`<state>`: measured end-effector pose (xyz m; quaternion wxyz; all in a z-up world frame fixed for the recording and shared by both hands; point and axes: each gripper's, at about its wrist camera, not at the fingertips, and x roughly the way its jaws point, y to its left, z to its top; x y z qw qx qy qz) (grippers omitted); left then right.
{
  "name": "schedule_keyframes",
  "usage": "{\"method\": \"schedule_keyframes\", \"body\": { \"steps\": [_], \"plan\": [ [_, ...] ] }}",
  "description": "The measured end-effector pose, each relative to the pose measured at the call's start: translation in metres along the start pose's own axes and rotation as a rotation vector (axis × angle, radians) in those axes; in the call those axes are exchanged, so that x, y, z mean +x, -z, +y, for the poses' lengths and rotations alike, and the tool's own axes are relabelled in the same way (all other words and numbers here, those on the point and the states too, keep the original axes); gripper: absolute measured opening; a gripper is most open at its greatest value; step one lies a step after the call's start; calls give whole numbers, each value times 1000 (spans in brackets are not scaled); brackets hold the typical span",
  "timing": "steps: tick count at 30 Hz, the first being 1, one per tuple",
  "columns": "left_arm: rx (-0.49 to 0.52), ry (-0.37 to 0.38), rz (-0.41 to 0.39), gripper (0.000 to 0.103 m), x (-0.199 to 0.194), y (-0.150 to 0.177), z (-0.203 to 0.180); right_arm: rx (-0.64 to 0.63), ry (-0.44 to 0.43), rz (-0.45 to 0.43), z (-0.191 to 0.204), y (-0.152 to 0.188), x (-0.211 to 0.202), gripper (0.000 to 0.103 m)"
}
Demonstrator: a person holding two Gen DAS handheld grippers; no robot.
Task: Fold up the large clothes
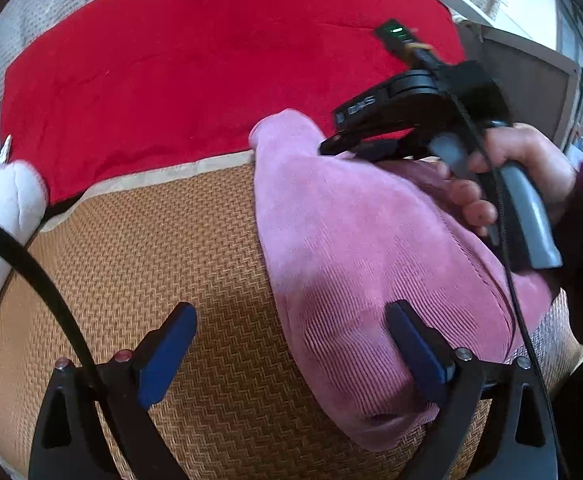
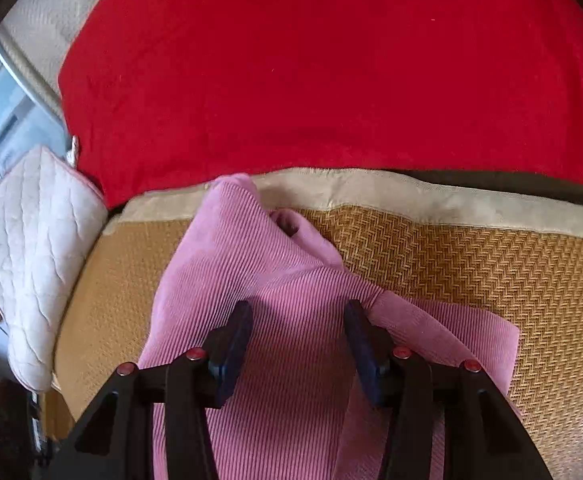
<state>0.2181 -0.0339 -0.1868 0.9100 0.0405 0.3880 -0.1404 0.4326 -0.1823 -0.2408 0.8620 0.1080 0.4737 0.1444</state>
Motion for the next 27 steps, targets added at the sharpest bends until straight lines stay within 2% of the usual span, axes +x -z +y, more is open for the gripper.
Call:
{"method": "schedule_keyframes", "body": {
  "steps": [5,8,13,18,21,27],
  "plan": [
    [-21,-14,33,97,-8,-6,1,-7,20,-73,-2,16,-37,52],
    [-35,-43,28,97,-19,-10,1,-16,53,-150,-1,38,-77,52],
    [-36,-162,-33,97,-53,-11,-9,-40,111,-244,-4,93,-153,54],
    [-20,-299,-98,97,-96,-8,-21,-40,149,-262,1,134,-209,59],
    [18,-380,-135,97,-118,-11,-28,-50,161,-275,10,157,-235,71],
    [-8,-364,-204,97,-174,-12,-30,-59,179,-328,32,189,-277,71]
  ]
}}
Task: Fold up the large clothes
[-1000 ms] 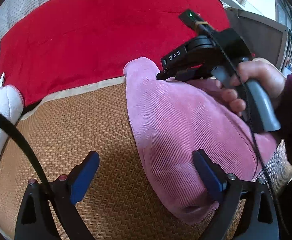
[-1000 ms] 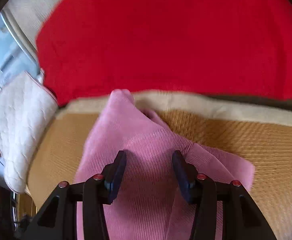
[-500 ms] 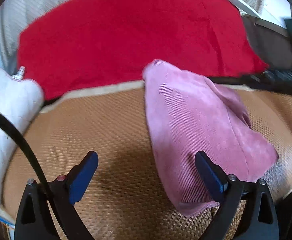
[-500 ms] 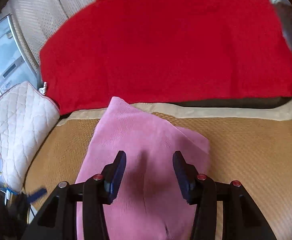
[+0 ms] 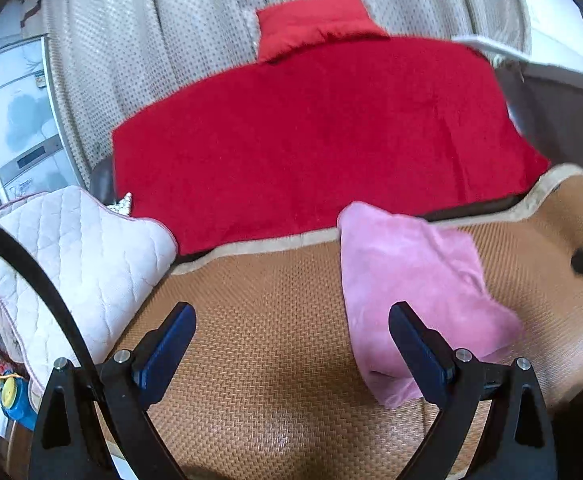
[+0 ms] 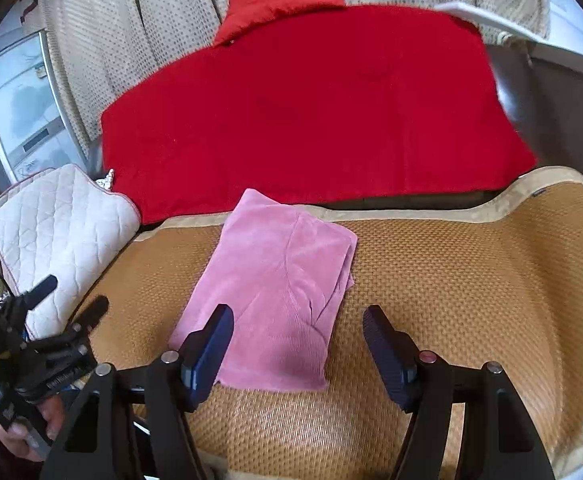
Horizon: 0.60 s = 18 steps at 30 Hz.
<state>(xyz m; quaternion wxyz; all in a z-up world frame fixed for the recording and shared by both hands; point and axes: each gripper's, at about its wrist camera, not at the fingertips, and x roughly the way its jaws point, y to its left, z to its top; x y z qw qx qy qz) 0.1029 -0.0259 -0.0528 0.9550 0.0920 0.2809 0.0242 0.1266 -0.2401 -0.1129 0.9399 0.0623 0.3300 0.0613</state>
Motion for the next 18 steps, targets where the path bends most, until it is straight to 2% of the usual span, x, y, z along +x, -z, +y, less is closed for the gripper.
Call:
{"method": "schedule_keyframes", "body": {
  "steps": [4,7,10,13,18],
  "plan": [
    [1,-27,-49,97,-28,-5,4,-21,0,-5,15,13,-26,71],
    [-3,-45,-84,97,-51,-7,8,-44,40,-18,27,23,-42,71],
    [-11,-32,-114,97,-71,-8,12,-40,55,-32,36,32,-53,71],
    [-29,2,-156,97,-87,-6,21,-65,116,-55,52,36,-63,71],
    [-48,-10,-206,101,-103,-8,31,-123,192,-123,74,35,-82,71]
  ]
}}
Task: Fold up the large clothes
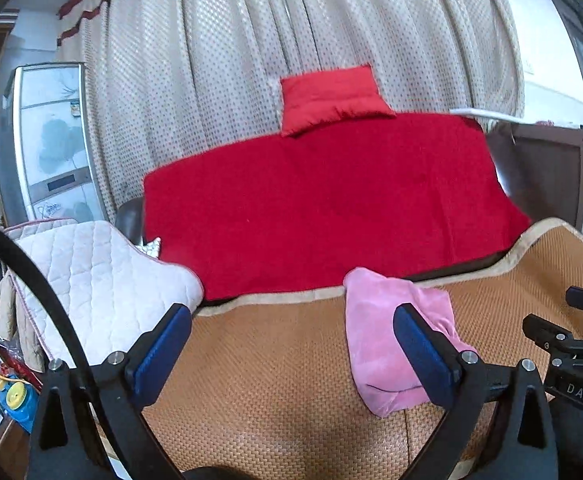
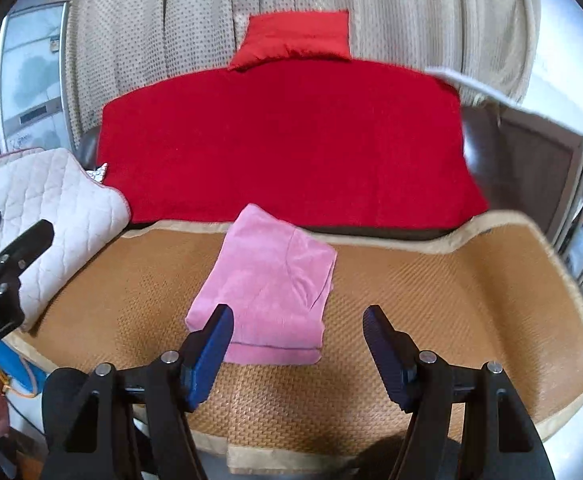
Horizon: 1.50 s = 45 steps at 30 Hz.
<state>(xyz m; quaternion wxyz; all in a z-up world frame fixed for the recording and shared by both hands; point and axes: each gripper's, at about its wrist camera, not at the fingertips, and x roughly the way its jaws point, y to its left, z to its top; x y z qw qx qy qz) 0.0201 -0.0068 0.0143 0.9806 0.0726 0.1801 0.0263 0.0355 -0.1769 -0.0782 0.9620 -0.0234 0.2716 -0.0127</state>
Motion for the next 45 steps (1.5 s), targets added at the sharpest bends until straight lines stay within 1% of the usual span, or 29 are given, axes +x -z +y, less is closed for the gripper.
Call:
{"method": "schedule_keyframes", "body": {
  "steps": [5,7,11,15,25,32,45],
  "plan": [
    [-2,-14,-23,101,-8,-3,3,-39,60,-74,14,-4,-25,71],
    [-5,-16,-27,101,-10,-4,5,-49,72,-90,17,-6,-32,71],
    [-14,-14,-43,101,-17,-6,8,-53,93,-128,20,-9,-44,71],
    [-22,-19,-54,101,-21,-7,11,-55,91,-153,23,-12,-52,71],
    [-43,-30,-76,101,-31,-10,16,-67,99,-177,32,-14,-62,71],
    [-62,-32,-113,101,-44,-14,21,-73,126,-189,35,-13,-69,71],
    [-80,-30,-153,101,-60,-17,25,-61,154,-221,31,-15,-91,71]
  ]
}}
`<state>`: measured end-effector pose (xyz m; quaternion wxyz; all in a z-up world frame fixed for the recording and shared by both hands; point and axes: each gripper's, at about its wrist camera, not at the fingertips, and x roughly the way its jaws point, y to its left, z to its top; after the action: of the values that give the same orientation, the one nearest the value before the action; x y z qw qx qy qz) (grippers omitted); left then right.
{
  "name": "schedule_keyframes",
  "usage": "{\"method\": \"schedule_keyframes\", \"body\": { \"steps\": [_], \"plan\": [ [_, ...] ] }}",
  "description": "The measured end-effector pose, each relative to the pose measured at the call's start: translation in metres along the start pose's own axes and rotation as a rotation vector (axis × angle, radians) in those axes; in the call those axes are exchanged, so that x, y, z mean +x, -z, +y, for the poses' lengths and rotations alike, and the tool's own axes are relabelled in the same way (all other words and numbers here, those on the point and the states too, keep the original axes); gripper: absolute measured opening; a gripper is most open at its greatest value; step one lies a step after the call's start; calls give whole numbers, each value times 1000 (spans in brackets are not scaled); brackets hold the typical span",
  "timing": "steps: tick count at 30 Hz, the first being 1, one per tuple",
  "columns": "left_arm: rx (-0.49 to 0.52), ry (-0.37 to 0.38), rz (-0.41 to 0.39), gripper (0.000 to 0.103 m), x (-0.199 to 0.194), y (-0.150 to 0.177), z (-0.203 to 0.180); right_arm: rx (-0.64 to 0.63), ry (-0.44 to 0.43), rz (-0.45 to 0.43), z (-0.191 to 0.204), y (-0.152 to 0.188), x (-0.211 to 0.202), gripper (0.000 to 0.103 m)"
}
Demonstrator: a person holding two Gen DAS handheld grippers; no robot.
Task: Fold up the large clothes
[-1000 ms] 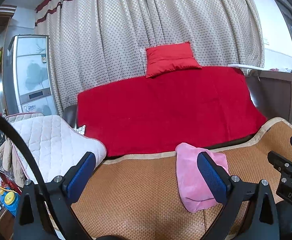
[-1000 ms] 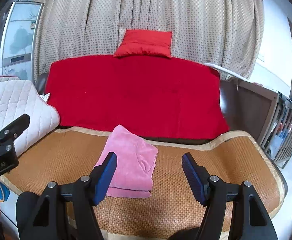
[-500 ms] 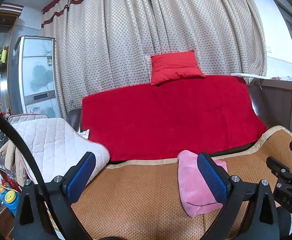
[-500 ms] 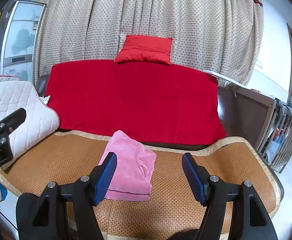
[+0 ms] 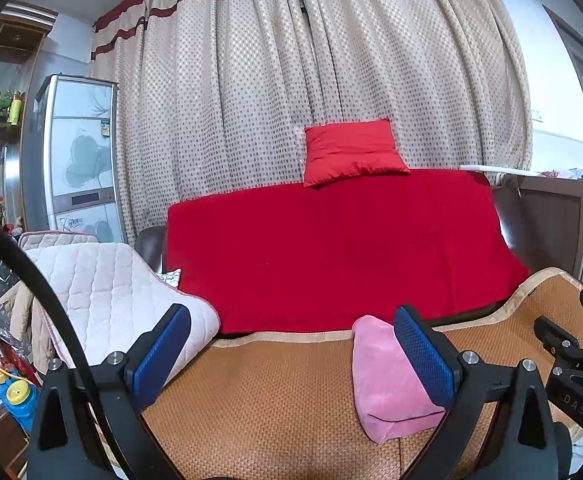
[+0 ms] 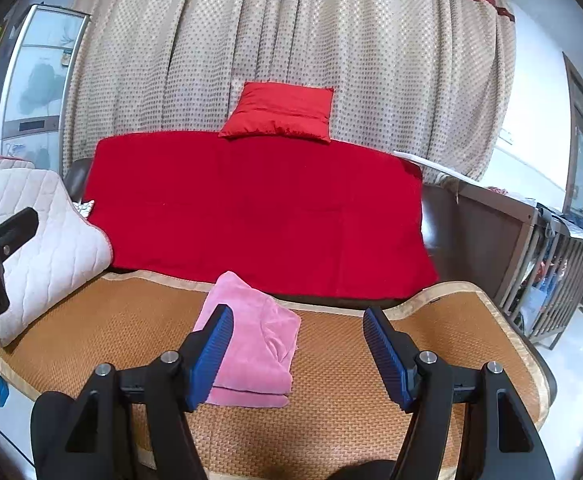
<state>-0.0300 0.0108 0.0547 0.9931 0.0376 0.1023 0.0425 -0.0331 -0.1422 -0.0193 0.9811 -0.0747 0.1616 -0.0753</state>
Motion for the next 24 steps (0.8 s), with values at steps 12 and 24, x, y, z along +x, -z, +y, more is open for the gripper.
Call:
{"method": "schedule_keyframes", "body": {
  "steps": [12,24],
  "plan": [
    [-8,28,-25,102,-16,-6,-1,35,31,-29,-16,-5,-17,71],
    [-4,55,-28,102,-21,-6,-3,49,43,-41,-26,-6,-27,72]
  ]
}}
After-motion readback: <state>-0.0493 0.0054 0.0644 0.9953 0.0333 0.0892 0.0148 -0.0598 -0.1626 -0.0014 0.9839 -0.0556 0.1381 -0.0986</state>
